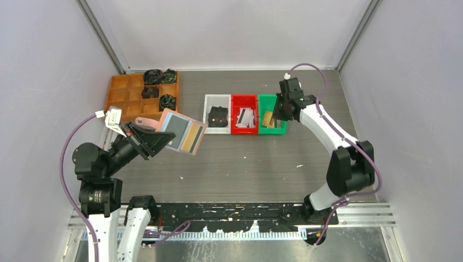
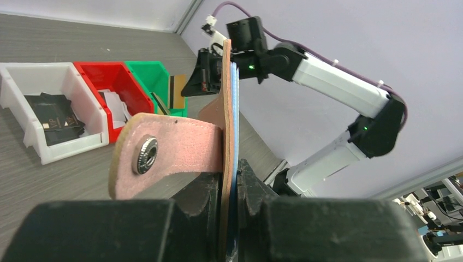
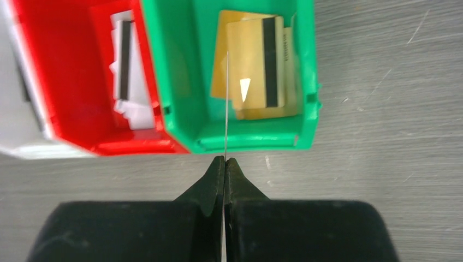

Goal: Take the credit cards out of the card holder
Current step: Place the credit card in the storage box.

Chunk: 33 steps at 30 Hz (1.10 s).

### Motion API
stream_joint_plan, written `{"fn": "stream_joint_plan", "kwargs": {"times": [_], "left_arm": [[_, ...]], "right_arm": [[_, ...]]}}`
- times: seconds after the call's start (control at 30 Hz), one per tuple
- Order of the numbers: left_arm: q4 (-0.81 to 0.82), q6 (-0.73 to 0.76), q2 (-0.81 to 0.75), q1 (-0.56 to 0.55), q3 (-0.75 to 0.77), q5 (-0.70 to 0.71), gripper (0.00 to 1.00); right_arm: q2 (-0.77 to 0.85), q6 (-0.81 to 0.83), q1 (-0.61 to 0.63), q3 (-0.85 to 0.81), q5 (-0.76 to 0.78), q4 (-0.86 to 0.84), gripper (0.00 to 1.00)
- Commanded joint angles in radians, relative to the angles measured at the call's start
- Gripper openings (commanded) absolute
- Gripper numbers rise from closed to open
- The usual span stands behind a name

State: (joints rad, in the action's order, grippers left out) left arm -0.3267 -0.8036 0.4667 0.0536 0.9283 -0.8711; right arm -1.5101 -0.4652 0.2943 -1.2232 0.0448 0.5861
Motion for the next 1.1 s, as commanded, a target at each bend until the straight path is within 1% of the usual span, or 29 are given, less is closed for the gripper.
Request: {"fn": "stream_joint_plan", "kwargs": {"times": [0.0,0.23,0.3,0.5,0.6,0.7,0.8,0.87,1.0,1.07], "left_arm": [[0.071,-0.014,-0.011,0.002,0.025,-0.028,0.0],[0.127,-0.067,-0.003,0.001,0.009,-0.072,0.0],[0.13,-0.071,-0.001,0.0,0.009,-0.081,0.0],[0.125,-0.073,-0.012,0.0,0.008,-0.073,0.0],[0.111,-0.074,-0.016,0.001,0.008,-0.085,0.0],[0.1,-0.066,-0.003,0.001,0.014,-0.102,0.0],[0.093,-0.051,0.012,0.0,0.029,-0.114,0.0],[0.097,-0.049,0.019,0.001,0.033,-0.127,0.0],[0.113,-0.053,0.018,0.001,0.029,-0.139,0.0],[0.125,-0.059,0.017,0.0,0.027,-0.14,0.0]], "right_arm": [[-0.097,0.1,-0.029,-0.131,0.075,0.038,0.01],[-0.278,0.129,-0.047,-0.269,-0.023,0.057,0.01],[-0.317,0.132,-0.047,-0.295,-0.081,0.059,0.01],[-0.384,0.126,-0.047,-0.305,-0.2,0.034,0.01],[-0.398,0.124,-0.049,-0.289,-0.2,0.025,0.01],[-0.403,0.128,-0.05,-0.274,-0.166,0.023,0.01],[-0.407,0.126,-0.052,-0.275,-0.11,0.041,0.12],[-0.385,0.116,-0.053,-0.269,-0.069,0.05,0.25],[-0.288,0.104,-0.053,-0.24,0.0,0.041,0.44],[-0.234,0.093,-0.05,-0.243,0.003,0.049,0.48]]}}
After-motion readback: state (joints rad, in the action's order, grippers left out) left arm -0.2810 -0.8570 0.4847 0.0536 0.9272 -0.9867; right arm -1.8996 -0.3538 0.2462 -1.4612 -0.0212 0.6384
